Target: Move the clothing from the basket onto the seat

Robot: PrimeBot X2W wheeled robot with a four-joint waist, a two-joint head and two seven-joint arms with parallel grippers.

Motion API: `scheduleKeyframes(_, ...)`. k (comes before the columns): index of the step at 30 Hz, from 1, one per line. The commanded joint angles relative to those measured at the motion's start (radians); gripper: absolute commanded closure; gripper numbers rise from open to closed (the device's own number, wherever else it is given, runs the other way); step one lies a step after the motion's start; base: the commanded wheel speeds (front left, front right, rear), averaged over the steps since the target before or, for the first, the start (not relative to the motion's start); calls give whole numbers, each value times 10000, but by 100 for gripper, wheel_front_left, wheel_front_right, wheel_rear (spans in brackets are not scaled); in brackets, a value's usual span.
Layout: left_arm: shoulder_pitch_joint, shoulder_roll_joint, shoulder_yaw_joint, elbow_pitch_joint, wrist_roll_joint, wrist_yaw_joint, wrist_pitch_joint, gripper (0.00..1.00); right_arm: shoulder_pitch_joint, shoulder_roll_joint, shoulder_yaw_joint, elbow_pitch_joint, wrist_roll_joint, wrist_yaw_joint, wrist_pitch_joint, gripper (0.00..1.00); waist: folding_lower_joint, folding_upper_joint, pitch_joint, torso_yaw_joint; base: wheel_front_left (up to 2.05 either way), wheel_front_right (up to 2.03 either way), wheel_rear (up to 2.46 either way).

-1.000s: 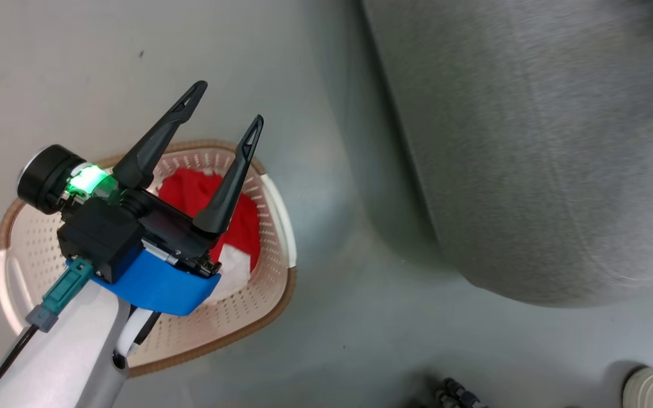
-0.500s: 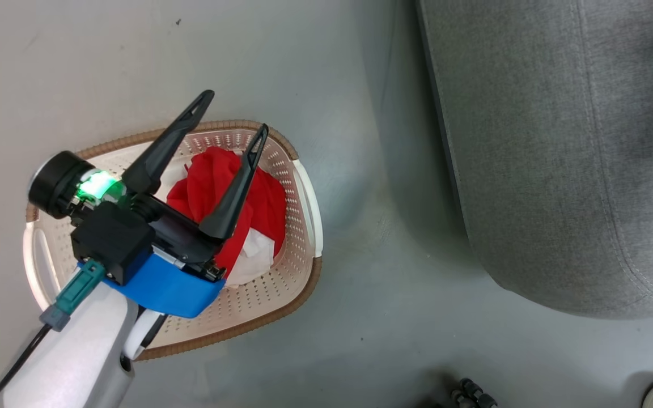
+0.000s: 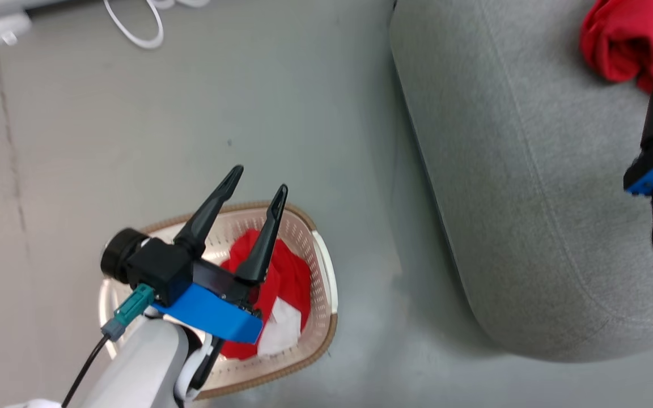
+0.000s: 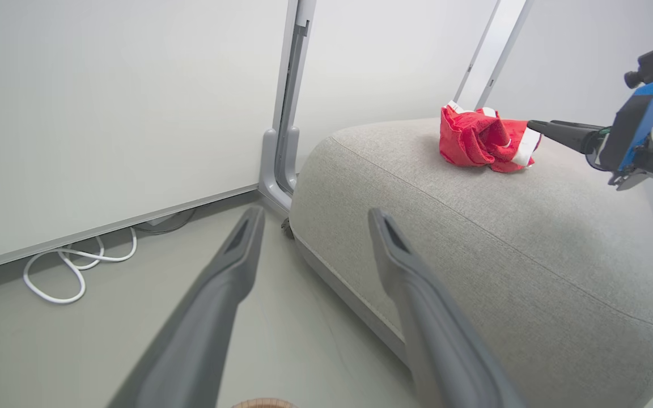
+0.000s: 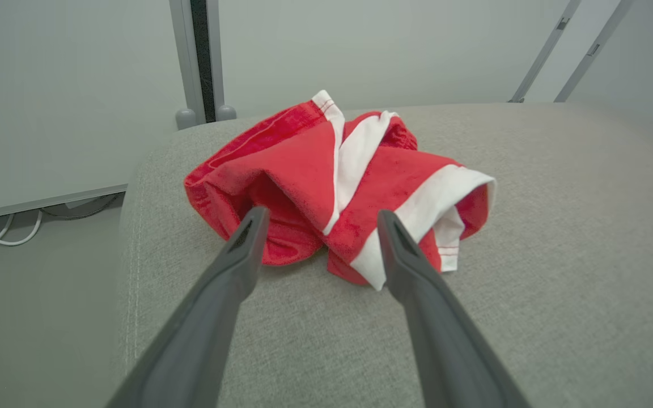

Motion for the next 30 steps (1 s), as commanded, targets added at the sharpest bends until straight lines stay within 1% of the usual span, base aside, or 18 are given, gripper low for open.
scheduleKeyframes(1, 373, -186, 239, 79, -42, -53, -42, 0, 572, 73, 119, -342, 75, 1, -45, 0, 2, 0, -1619, 420, 0, 0, 0)
scheduleKeyframes(6, 1475, -639, 1068, 410, 10, -59, -45, 0, 2447, 535, 726, -1754, -1, 1, -55, 0, 2, 0, -3002, 634, 0, 0, 0)
scheduleKeyframes(9, 1950, -768, 1501, 573, 128, -62, -46, 0, 3588, 898, 1171, -2747, -153, 3, -56, 0, 2, 0, -3509, 777, 0, 0, 0)
scheduleKeyframes(10, 2224, -819, 1792, 689, 189, -64, -45, 0, 4320, 1092, 1457, -3402, -148, 3, -55, 0, 2, 0, -3756, 898, 0, 0, 0)
scheduleKeyframes(16, 2702, -986, 2694, 1109, 367, -65, -38, 0, 6227, 1421, 2225, -5305, 359, 3, -56, 0, 2, 0, -4223, 1425, 0, 0, 0)
scheduleKeyframes(19, 2860, -1088, 3060, 1329, 446, -67, -38, 0, 7076, 1420, 2844, -5966, 1025, 1, -55, 0, 2, 0, -4427, 1733, 0, 0, 0)
scheduleKeyframes(25, 3085, -1203, 3645, 1680, 594, -68, -39, 0, 8081, 1419, 3718, -6770, 1467, 3, 144, 0, 2, 0, -4688, 2190, 0, 0, 0)
scheduleKeyframes(30, 3299, -1286, 4028, 1882, 763, -49, -39, 0, 8558, 1416, 3971, -7251, 1705, 3, 439, 0, 2, 0, -4801, 2496, 0, 0, 0)
